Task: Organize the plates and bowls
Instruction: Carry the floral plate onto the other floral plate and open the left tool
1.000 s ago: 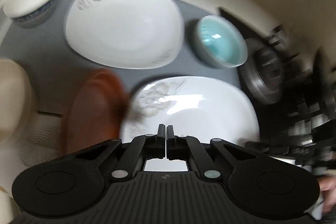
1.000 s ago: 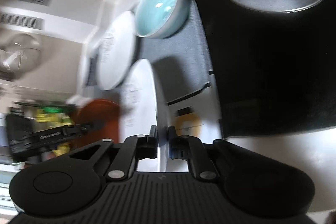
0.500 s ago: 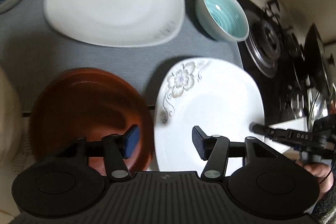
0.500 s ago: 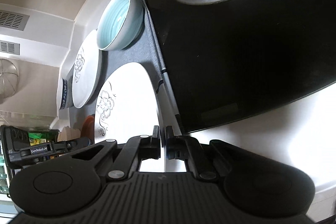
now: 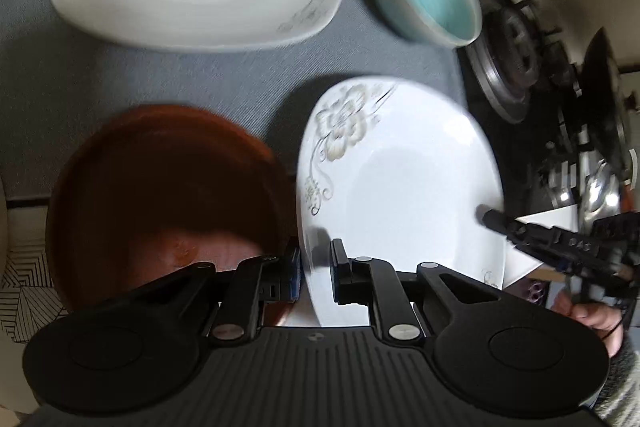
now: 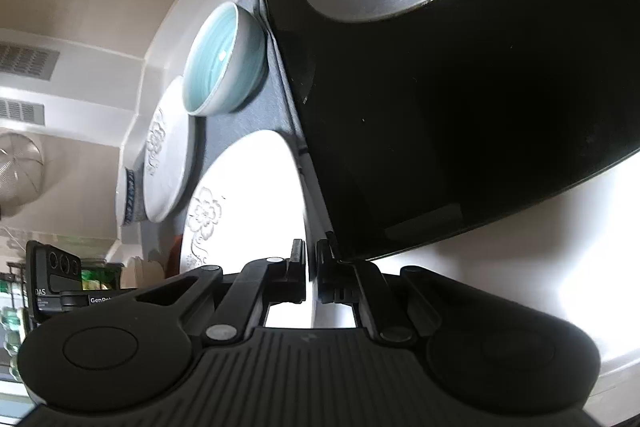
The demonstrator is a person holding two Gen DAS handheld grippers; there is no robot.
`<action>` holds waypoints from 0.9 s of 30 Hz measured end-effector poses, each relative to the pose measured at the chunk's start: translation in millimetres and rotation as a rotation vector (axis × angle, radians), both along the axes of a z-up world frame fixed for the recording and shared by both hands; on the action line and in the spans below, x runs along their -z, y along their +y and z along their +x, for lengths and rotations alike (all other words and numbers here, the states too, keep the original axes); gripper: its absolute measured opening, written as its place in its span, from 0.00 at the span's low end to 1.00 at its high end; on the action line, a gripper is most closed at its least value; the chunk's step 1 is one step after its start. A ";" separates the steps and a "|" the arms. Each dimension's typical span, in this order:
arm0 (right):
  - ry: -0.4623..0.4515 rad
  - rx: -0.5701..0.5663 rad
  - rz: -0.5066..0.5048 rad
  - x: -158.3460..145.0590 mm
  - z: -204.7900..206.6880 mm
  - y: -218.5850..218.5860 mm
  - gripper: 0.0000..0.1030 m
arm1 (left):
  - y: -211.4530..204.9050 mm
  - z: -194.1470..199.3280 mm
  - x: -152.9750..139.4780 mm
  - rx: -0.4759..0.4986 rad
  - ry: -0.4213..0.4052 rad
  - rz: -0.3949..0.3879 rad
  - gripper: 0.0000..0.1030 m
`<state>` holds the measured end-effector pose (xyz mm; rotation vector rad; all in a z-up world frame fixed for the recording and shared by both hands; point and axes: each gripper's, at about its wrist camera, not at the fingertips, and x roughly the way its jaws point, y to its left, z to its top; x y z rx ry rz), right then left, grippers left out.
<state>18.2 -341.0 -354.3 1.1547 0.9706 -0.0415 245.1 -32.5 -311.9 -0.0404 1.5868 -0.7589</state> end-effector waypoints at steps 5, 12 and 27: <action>-0.031 -0.012 0.004 -32.3 1.9 3.8 0.07 | 17.8 9.8 -28.0 -0.048 -0.005 -0.072 0.15; -0.076 -0.057 0.013 -50.3 42.8 27.7 0.06 | 58.3 34.8 -45.0 -0.151 0.001 -0.111 0.15; -0.036 -0.120 -0.107 -50.5 169.8 95.2 0.06 | 114.6 133.0 -41.6 -0.192 -0.052 -0.034 0.14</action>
